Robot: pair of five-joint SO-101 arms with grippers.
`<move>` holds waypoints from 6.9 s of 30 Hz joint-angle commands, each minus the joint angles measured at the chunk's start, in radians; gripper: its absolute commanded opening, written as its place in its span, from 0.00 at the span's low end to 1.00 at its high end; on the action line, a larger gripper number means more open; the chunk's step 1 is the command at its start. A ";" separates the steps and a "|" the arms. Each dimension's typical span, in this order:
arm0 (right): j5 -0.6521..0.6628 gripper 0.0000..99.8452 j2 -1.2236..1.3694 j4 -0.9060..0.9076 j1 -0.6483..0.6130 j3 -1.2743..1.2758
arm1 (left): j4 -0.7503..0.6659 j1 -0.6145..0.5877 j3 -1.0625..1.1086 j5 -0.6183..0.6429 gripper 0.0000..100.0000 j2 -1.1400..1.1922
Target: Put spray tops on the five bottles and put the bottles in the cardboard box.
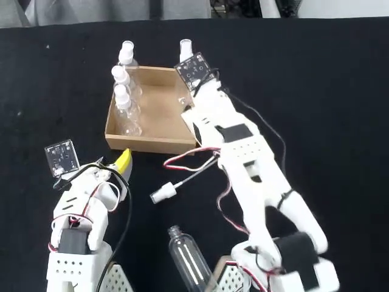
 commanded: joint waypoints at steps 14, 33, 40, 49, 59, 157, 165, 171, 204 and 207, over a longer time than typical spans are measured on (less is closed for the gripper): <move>0.000 0.30 -0.245 0.473 -0.023 -0.005 | -0.018 -0.015 0.022 -0.009 0.21 -0.006; -0.002 0.30 -0.360 0.819 -0.023 -0.005 | -0.018 -0.015 0.022 -0.009 0.21 -0.006; -0.002 0.30 -0.374 0.914 -0.035 -0.005 | -0.020 -0.015 0.022 -0.009 0.21 -0.006; -0.244 0.30 -0.435 0.993 -0.247 -0.004 | -0.020 -0.013 0.022 -0.009 0.21 -0.006; -0.275 0.30 -0.555 0.984 -0.390 0.071 | -0.020 -0.013 0.022 -0.009 0.21 -0.006; -0.559 0.03 -0.219 0.686 -0.505 0.291 | -0.064 -0.127 0.022 -0.008 0.21 -0.008; -0.433 0.03 -0.219 0.683 -0.382 0.291 | -0.064 -0.125 0.022 -0.008 0.21 -0.008; -0.333 0.03 -0.219 0.678 -0.321 0.288 | -0.063 -0.125 0.022 -0.008 0.21 -0.008; 0.190 0.03 -0.217 0.680 -0.245 0.194 | -0.063 -0.128 0.022 -0.008 0.21 -0.008; 0.219 0.03 -0.211 0.684 -0.245 0.194 | -0.063 -0.127 0.022 -0.008 0.21 -0.008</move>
